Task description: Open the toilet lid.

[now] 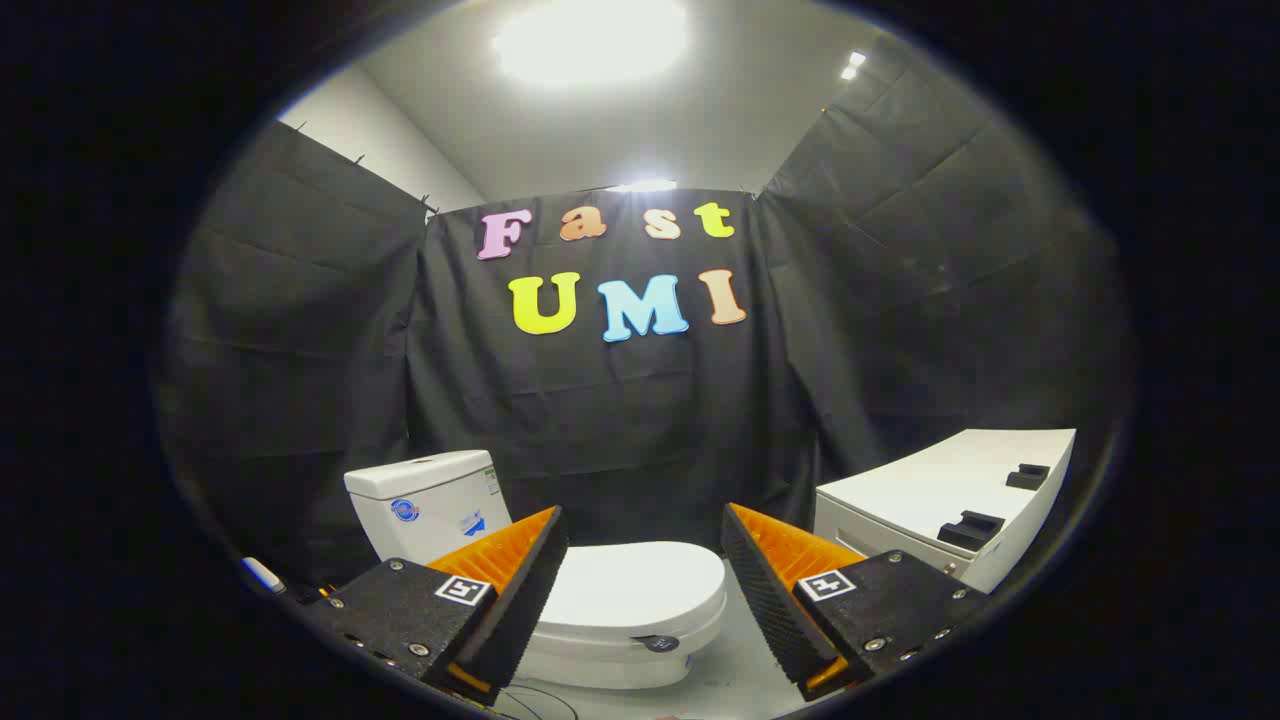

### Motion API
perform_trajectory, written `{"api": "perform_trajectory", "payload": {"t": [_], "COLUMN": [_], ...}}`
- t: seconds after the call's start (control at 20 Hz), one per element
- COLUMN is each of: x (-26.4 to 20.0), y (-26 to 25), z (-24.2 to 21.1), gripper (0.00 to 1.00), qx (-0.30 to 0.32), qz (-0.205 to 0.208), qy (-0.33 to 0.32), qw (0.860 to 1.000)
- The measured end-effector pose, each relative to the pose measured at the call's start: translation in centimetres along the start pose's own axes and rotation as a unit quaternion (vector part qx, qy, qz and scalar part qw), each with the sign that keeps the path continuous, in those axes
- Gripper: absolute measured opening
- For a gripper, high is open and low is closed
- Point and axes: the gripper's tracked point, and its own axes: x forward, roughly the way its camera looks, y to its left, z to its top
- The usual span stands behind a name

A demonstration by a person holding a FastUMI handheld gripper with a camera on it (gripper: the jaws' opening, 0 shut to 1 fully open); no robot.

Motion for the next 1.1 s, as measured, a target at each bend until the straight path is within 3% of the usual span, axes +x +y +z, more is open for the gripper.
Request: {"api": "perform_trajectory", "payload": {"t": [1.1], "x": [0.3], "y": [0.5], "z": [-0.1], "gripper": [0.96], "qx": [-0.005], "qz": [0.003], "qy": [-0.001], "qw": [1.0]}}
